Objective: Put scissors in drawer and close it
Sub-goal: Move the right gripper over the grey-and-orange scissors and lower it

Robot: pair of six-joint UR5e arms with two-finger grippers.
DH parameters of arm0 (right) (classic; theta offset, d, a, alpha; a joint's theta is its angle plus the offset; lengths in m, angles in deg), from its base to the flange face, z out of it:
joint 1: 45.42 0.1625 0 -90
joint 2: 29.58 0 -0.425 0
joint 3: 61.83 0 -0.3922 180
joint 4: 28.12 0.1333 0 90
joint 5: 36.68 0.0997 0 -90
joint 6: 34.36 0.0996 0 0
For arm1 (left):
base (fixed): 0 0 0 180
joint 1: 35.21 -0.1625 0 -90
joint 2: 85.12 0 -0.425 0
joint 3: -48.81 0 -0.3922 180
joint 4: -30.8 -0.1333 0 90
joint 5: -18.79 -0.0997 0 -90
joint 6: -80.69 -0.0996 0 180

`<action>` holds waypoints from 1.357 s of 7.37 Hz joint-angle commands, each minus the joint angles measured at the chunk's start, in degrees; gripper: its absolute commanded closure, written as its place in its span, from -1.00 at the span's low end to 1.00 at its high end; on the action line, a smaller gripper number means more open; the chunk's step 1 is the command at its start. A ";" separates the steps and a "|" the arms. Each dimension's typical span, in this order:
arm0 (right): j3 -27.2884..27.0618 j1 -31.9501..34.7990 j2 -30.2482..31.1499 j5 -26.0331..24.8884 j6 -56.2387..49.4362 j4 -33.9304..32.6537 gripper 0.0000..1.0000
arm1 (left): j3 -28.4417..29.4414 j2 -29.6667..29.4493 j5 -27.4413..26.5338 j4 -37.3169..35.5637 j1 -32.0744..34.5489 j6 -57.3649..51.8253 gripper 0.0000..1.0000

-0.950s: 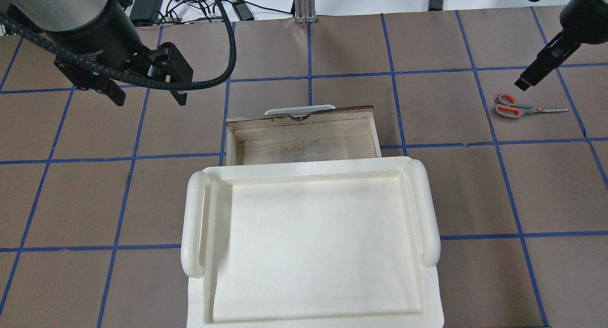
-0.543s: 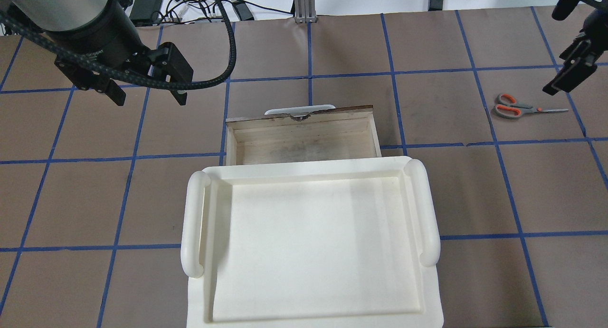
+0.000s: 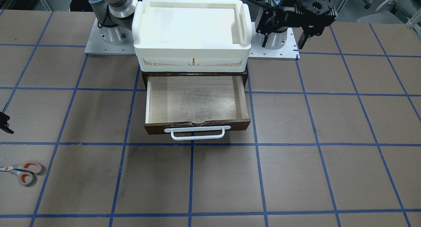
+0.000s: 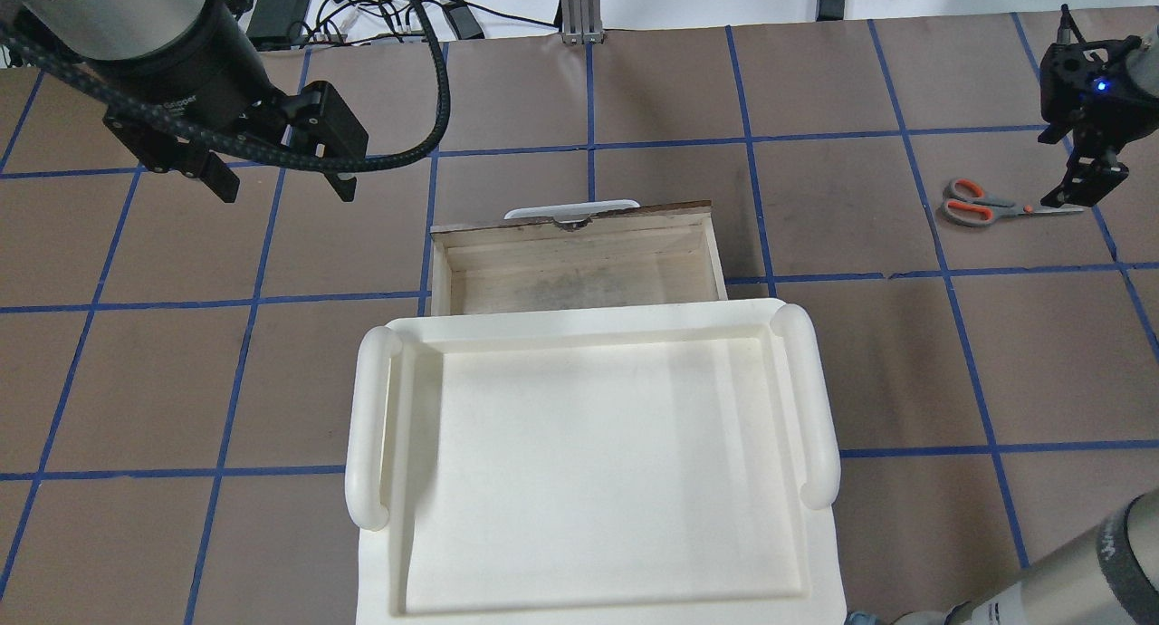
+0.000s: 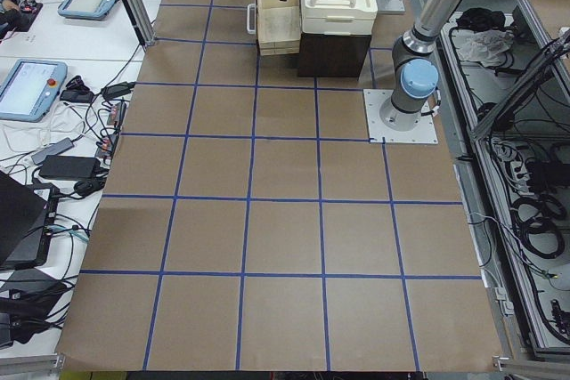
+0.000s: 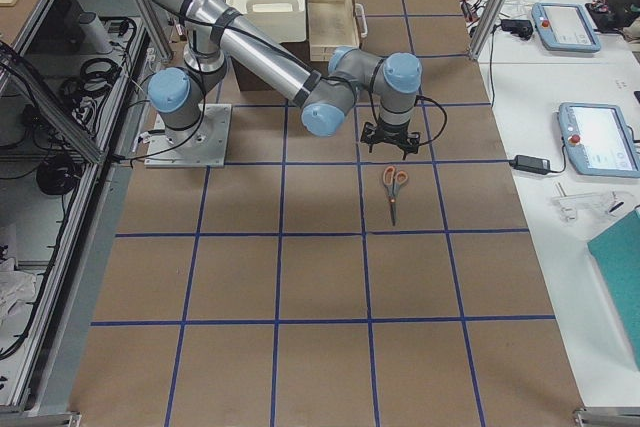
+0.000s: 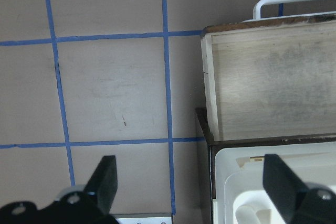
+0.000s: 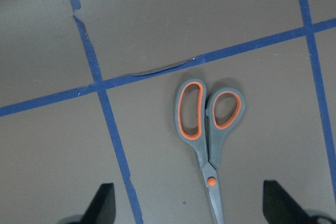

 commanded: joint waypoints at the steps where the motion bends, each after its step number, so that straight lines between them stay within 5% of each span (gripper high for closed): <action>1: 0.08 -1.17 -4.15 -0.21 -6.02 -3.68 -1.00 | 0.00 0.00 0.00 0.00 0.00 0.00 -1.00; 4: 0.17 -2.94 -8.38 -0.03 -6.12 -10.95 -1.00 | 0.00 0.00 0.00 0.00 0.00 0.00 -1.00; 10: 5.09 -2.41 -14.28 -0.12 -10.51 -10.02 -0.92 | 0.00 0.00 0.00 0.00 0.00 0.00 -1.00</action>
